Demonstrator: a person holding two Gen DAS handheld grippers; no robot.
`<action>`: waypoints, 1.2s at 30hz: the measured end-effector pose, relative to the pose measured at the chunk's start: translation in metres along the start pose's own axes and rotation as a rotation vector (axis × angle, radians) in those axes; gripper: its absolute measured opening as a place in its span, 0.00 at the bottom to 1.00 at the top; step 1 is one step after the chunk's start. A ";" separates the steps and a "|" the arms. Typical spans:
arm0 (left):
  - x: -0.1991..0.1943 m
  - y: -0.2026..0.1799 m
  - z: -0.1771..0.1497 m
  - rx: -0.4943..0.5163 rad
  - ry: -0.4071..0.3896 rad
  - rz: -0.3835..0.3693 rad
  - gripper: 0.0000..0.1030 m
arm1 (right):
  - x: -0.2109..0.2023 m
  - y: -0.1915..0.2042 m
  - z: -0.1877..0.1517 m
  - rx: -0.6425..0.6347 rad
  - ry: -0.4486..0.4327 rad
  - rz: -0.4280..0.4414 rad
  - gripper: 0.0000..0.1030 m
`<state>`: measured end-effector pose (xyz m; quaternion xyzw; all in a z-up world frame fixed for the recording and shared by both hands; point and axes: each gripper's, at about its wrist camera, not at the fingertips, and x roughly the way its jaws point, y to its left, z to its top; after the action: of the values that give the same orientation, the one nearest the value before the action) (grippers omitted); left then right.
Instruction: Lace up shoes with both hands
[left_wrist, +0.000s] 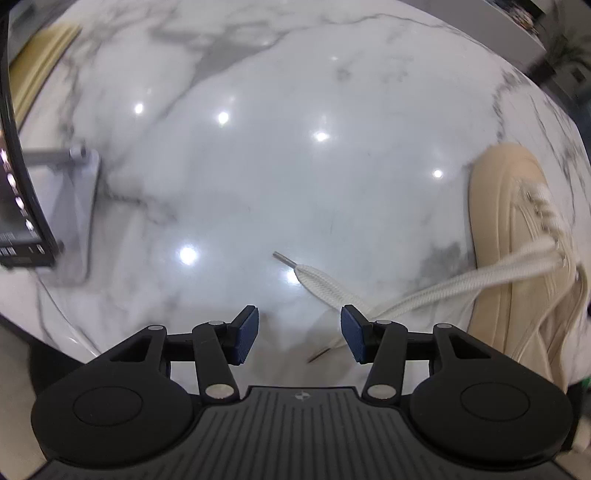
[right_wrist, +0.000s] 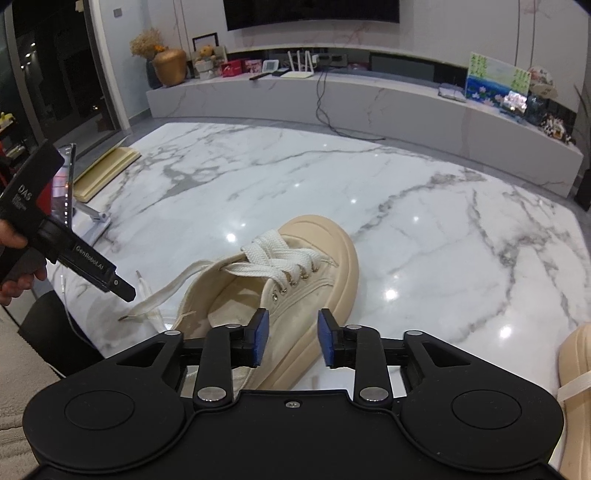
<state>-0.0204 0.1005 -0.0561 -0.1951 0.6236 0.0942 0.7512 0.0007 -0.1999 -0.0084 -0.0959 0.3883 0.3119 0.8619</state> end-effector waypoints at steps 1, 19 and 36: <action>0.001 -0.001 0.001 -0.017 0.001 -0.001 0.46 | 0.000 0.001 0.000 -0.003 0.000 -0.008 0.32; 0.007 -0.015 0.009 -0.049 -0.007 0.003 0.36 | 0.012 0.020 -0.004 -0.007 0.035 -0.122 0.35; 0.008 -0.016 0.008 -0.023 -0.049 0.003 0.09 | 0.021 0.057 0.008 -0.179 0.104 -0.147 0.04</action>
<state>-0.0055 0.0886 -0.0604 -0.2003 0.6043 0.1075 0.7637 -0.0189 -0.1419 -0.0142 -0.2166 0.3949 0.2758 0.8492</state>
